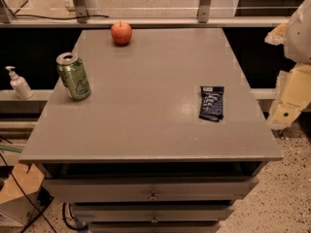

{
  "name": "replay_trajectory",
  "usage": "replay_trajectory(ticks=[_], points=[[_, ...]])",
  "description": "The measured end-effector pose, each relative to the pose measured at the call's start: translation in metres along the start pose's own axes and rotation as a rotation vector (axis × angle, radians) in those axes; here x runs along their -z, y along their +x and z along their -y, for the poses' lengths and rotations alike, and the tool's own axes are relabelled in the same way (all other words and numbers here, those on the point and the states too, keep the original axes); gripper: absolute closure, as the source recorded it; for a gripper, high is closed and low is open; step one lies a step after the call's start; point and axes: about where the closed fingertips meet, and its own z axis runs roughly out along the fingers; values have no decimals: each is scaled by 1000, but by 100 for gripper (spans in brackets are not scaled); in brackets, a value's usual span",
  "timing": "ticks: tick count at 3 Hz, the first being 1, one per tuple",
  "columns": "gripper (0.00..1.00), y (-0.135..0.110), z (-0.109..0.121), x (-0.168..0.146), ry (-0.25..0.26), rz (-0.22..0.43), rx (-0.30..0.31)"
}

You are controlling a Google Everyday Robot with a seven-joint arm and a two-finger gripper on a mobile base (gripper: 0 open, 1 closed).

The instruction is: Move rxbar blueberry near apple

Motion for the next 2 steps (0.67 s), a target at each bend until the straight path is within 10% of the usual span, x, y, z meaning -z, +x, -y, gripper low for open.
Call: replay_trajectory(ticks=[2], points=[[0, -17, -1, -12, -18, 70, 66]])
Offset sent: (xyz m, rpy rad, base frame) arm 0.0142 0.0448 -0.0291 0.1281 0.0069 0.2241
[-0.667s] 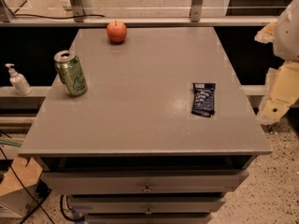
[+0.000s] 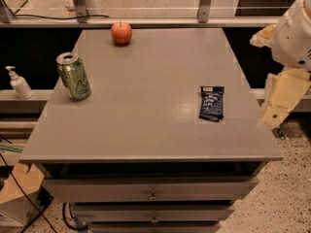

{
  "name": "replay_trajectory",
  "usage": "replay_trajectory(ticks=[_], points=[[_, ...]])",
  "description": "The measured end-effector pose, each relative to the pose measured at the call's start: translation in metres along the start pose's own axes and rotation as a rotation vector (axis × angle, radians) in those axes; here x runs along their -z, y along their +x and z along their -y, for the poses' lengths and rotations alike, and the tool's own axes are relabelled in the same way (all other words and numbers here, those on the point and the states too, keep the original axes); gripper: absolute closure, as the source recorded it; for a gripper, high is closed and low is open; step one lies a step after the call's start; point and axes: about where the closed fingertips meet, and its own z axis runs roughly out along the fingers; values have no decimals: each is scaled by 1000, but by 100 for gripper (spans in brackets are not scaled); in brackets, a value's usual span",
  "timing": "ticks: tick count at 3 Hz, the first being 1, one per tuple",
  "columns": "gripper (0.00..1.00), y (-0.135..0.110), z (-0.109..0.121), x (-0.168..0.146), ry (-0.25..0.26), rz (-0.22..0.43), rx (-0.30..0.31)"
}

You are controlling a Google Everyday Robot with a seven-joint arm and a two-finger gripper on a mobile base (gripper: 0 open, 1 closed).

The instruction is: Move rxbar blueberry near apple

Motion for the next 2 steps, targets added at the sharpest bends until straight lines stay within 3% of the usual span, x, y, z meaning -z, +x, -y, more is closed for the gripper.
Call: replay_trajectory(ticks=[2], points=[[0, -22, 12, -49, -96, 198, 51]])
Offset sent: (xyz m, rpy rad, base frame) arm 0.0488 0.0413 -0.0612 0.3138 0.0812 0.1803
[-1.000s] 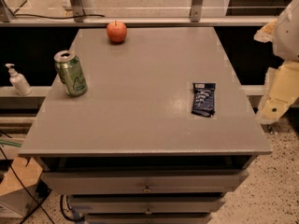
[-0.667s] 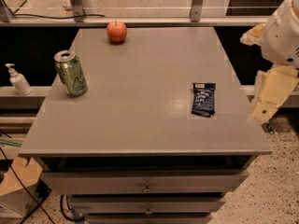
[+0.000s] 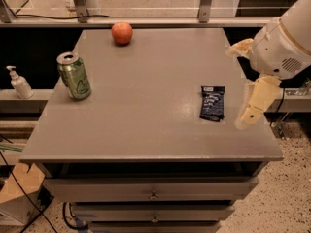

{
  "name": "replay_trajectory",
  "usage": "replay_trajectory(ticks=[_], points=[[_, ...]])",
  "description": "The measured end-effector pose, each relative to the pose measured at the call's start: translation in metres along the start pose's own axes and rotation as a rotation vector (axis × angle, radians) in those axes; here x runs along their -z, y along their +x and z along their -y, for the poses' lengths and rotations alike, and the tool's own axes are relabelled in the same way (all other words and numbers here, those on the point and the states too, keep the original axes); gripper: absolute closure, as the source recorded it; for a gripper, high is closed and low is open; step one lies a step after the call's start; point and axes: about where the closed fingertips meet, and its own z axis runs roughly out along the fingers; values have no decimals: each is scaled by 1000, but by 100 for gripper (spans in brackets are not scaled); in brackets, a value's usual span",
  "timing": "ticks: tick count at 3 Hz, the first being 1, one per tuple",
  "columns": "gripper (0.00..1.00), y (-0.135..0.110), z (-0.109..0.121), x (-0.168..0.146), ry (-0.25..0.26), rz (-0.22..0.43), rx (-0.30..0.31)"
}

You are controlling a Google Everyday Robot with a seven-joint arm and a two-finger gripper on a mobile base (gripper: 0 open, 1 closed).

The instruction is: Move rxbar blueberry near apple

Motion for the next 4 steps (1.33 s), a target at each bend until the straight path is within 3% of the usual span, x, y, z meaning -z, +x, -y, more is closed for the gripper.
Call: replay_trajectory(ticks=[1, 3, 4], points=[[0, 5, 21, -23, -26, 43, -36], [0, 10, 27, -42, -46, 80, -67], [0, 19, 37, -62, -55, 153, -106]])
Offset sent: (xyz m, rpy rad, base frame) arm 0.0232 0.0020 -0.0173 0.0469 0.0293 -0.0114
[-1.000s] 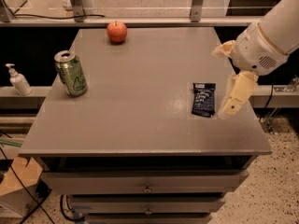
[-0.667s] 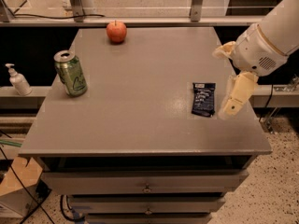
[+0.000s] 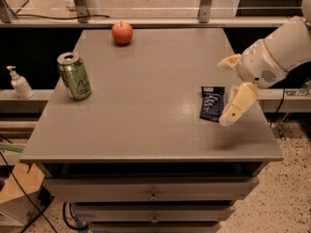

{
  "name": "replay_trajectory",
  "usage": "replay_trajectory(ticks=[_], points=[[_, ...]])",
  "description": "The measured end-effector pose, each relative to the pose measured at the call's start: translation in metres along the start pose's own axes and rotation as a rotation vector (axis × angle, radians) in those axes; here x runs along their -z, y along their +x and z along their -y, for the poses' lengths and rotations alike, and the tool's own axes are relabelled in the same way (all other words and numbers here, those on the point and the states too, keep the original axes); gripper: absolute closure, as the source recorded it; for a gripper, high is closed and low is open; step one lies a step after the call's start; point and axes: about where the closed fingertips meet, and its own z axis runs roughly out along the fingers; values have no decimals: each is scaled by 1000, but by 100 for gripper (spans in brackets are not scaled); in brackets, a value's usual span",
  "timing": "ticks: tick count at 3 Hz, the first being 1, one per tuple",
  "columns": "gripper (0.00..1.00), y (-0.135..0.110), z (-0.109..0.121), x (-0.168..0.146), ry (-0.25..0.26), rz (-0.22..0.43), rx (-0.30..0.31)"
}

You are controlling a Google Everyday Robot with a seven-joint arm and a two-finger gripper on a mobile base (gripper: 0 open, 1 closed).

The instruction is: Move rxbar blueberry near apple

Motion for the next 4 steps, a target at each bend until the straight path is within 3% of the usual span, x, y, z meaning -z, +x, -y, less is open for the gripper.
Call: replay_trajectory(ticks=[2, 4], points=[[0, 26, 19, -34, -23, 80, -79], [41, 27, 20, -49, -28, 106, -102]])
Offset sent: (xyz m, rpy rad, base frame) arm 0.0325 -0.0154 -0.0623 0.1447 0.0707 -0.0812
